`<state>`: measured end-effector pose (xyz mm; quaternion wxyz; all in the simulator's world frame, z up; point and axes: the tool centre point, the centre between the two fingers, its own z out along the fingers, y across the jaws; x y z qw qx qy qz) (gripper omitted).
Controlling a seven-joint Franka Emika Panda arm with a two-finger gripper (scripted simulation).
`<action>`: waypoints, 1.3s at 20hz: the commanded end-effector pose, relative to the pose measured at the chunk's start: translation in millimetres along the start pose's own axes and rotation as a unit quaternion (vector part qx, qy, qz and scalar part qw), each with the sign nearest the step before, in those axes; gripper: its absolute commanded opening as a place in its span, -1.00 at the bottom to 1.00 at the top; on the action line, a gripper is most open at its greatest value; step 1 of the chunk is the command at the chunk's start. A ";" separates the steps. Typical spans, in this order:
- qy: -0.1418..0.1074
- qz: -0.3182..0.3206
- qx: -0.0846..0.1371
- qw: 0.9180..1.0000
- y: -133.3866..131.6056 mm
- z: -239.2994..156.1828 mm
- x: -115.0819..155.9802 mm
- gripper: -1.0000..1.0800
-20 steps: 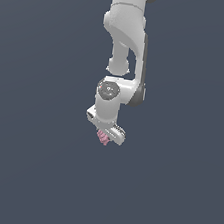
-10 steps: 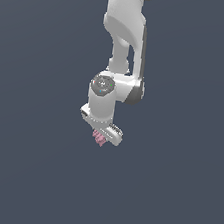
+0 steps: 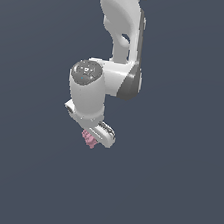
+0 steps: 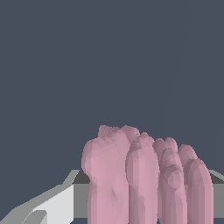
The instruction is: Pick up the object and move it to a goal position.
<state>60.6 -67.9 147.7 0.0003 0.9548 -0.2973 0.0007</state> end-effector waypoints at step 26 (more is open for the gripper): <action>-0.001 0.000 0.000 1.000 -0.2 -115.1 96.8 -1.00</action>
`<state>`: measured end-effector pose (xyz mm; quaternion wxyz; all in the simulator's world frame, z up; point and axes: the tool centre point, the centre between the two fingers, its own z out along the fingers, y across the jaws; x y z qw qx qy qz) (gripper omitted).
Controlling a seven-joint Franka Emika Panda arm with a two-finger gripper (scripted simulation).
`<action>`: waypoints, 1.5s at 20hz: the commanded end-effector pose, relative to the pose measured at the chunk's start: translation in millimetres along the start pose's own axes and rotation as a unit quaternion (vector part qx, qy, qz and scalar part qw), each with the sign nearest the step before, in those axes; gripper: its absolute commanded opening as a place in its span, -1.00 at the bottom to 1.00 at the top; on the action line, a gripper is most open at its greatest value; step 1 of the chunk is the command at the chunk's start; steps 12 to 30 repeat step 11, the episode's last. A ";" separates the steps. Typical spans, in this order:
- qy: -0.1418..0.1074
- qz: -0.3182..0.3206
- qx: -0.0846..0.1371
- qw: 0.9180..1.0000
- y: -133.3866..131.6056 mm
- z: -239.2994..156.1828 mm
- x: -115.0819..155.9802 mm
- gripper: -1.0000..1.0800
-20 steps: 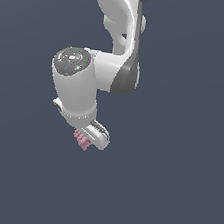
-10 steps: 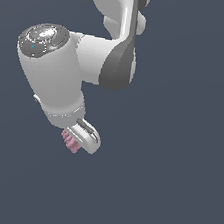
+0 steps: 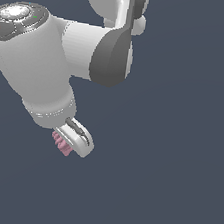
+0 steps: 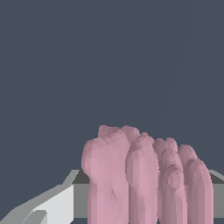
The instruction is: Pick up the object and move it to a goal position.
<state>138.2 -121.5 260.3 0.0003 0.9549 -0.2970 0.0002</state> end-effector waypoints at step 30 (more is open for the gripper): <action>0.000 0.000 0.000 1.000 -0.6 -8.7 8.6 -1.00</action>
